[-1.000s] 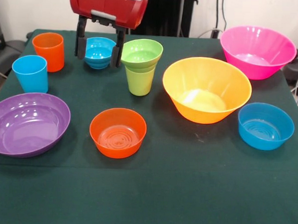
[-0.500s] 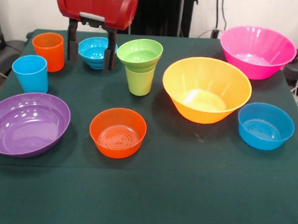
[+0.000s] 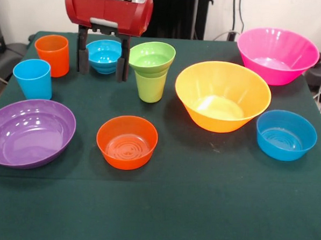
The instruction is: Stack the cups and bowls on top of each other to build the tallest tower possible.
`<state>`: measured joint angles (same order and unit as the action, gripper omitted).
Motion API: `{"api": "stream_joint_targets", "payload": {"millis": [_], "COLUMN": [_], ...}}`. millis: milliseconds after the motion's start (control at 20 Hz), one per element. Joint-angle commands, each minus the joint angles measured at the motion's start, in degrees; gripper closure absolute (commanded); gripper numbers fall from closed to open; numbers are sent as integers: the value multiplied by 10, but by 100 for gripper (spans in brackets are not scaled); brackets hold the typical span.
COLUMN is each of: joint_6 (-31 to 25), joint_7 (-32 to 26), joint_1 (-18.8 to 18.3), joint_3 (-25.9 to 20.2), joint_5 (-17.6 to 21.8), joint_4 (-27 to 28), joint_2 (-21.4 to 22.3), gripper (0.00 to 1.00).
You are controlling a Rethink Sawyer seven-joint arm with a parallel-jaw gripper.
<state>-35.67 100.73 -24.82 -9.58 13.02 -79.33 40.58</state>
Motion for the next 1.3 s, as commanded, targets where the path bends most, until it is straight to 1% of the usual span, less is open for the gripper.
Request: {"api": "stream_joint_targets", "payload": {"millis": [50, 550, 900, 1300], "joint_6": [28, 54, 74, 94], "joint_7": [-49, -44, -43, -41], "joint_1": [-4, -3, -7, 1], "joint_3": [-55, -53, -54, -42], "joint_5": [40, 62, 66, 77], "joint_4": [-57, -51, -46, -43], "joint_2": [-50, -68, -83, -91], "gripper": [0, 0, 0, 0]}}
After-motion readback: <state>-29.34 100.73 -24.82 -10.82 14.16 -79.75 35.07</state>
